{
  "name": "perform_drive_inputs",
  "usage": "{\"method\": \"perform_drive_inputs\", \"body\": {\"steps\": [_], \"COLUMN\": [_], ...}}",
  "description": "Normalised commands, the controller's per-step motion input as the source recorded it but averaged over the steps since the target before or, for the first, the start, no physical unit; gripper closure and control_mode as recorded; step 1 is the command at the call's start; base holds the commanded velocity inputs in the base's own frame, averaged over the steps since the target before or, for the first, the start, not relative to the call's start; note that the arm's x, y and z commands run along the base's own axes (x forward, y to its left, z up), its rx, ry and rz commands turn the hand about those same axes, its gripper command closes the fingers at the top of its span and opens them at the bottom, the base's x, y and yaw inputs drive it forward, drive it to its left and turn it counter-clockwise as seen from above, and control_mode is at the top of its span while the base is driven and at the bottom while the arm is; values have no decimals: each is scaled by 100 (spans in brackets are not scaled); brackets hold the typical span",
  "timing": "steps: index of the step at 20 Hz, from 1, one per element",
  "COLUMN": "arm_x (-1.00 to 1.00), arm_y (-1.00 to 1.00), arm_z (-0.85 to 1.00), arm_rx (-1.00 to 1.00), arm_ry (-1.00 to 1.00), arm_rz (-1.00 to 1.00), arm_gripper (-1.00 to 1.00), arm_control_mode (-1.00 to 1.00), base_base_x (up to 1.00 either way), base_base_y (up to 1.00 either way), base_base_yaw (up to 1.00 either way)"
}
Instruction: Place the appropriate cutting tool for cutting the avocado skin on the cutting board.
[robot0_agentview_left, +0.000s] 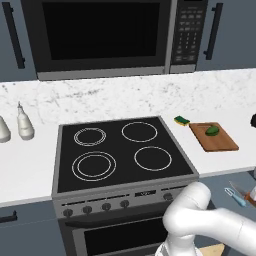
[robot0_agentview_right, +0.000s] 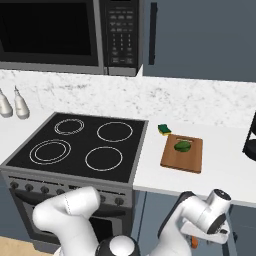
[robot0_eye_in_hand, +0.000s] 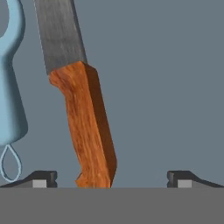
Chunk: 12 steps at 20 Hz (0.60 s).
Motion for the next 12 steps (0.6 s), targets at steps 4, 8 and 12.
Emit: {"method": "perform_drive_inputs", "body": {"steps": [4, 8, 12], "arm_x": [4, 14, -8], "arm_y": [0, 0, 0], "arm_z": [-19, -6, -6], "arm_rx": [-1, -7, -4], "arm_ry": [-15, -10, -4], "arm_rz": [1, 0, 0], "arm_gripper": [-100, -100, -100], "arm_control_mode": [-100, -100, -100], "base_base_x": [0, 0, 0], "base_base_y": [0, 0, 0], "base_base_yaw": [0, 0, 0]}}
